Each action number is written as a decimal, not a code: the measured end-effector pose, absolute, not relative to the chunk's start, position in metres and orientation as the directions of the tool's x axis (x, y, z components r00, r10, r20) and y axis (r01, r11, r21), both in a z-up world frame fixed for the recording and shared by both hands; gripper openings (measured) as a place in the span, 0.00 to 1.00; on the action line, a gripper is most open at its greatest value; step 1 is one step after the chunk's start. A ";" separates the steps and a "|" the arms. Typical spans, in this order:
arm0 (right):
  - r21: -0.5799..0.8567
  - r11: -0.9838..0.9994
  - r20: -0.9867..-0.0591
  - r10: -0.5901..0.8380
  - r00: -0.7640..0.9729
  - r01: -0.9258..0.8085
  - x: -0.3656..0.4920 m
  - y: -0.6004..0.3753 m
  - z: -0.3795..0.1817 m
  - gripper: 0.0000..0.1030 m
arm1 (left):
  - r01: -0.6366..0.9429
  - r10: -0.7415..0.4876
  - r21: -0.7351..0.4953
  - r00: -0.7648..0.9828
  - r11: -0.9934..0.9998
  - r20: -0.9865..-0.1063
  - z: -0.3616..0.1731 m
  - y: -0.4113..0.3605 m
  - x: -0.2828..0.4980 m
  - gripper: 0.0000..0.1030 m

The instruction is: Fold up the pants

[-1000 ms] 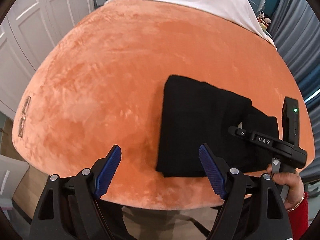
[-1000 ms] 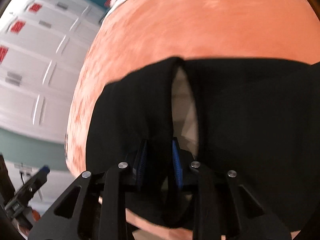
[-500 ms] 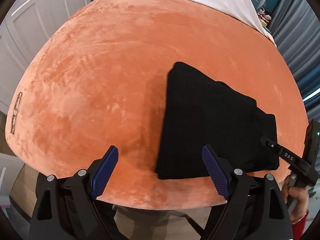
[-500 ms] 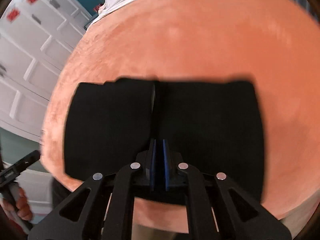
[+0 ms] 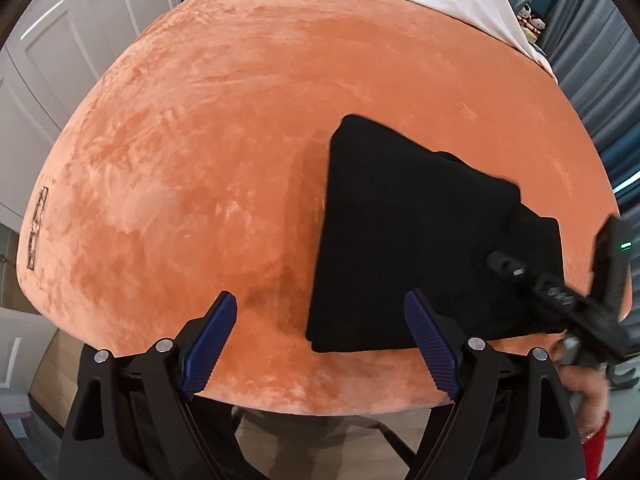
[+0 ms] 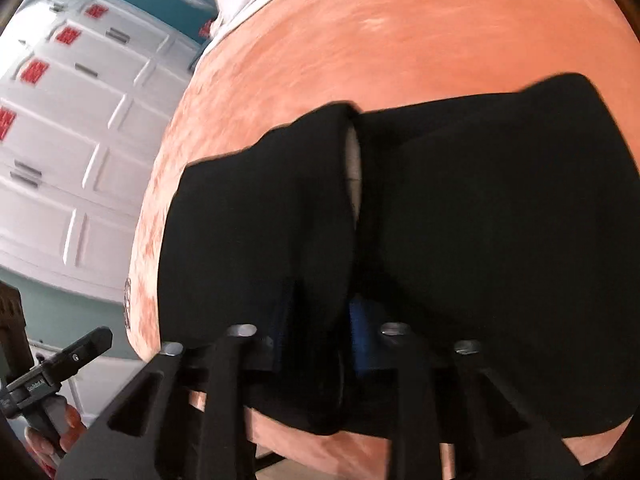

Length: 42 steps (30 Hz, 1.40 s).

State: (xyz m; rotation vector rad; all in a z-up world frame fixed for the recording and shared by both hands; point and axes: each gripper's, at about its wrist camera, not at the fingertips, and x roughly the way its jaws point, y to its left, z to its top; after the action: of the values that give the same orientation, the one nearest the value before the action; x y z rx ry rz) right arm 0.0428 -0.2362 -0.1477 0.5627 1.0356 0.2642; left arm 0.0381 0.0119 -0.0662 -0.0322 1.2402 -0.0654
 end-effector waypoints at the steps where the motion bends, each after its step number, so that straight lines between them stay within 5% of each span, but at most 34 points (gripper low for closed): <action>1: 0.567 0.823 -0.709 0.473 0.523 0.023 0.039 -0.239 -0.131 0.12 | 0.037 -0.066 -0.057 0.326 0.998 -0.943 -0.065 0.011 0.038 0.81; 5: 0.488 0.873 -0.661 0.369 0.654 0.001 0.013 -0.271 -0.062 0.11 | 0.052 -0.071 -0.056 0.350 0.997 -0.934 -0.057 0.008 0.039 0.81; 8: 0.325 0.943 -0.739 0.209 0.640 0.067 0.010 -0.303 -0.068 0.24 | 0.054 -0.086 -0.072 0.327 0.996 -0.941 -0.068 -0.001 0.042 0.81; 10: 0.194 0.967 -0.886 0.101 0.453 0.163 0.021 -0.326 -0.127 0.31 | 0.065 -0.096 -0.081 0.295 0.995 -0.951 -0.076 -0.011 0.044 0.81; 13: 0.389 0.900 -0.777 0.207 0.595 0.195 -0.007 -0.354 -0.109 0.30 | 0.101 -0.099 -0.072 0.294 0.992 -0.951 -0.077 -0.026 0.042 0.81; 17: 0.447 0.872 -0.715 0.215 0.665 0.200 -0.012 -0.378 -0.093 0.25 | 0.120 -0.096 -0.065 0.269 0.991 -0.958 -0.085 -0.039 0.048 0.81; 20: 0.264 0.951 -0.776 0.110 0.621 0.162 0.009 -0.365 -0.106 0.24 | 0.100 -0.111 -0.089 0.240 0.991 -0.964 -0.090 -0.045 0.054 0.81; 27: -0.091 0.980 -0.765 0.047 0.643 -0.180 -0.008 -0.319 -0.131 0.24 | 0.136 -0.049 -0.016 0.244 0.991 -0.969 -0.093 -0.058 0.053 0.81; 29: -0.065 0.973 -0.768 0.093 0.634 -0.222 -0.001 -0.318 -0.132 0.24 | 0.129 -0.047 -0.017 0.233 0.991 -0.971 -0.097 -0.058 0.054 0.81; 38: 0.516 0.804 -0.640 0.591 0.491 -0.295 0.014 -0.329 -0.129 0.26 | 0.158 -0.028 0.001 0.183 0.987 -0.983 -0.120 -0.075 0.056 0.81; 42: 0.505 0.829 -0.684 0.555 0.473 -0.241 0.026 -0.322 -0.138 0.27 | 0.166 -0.010 0.018 0.161 0.986 -0.987 -0.134 -0.077 0.056 0.81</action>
State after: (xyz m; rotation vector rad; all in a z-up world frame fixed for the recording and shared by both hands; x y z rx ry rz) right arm 0.0258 -0.3223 -0.1381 0.3642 0.9623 0.4999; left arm 0.0561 -0.0770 -0.1336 0.1323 1.4044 -0.1262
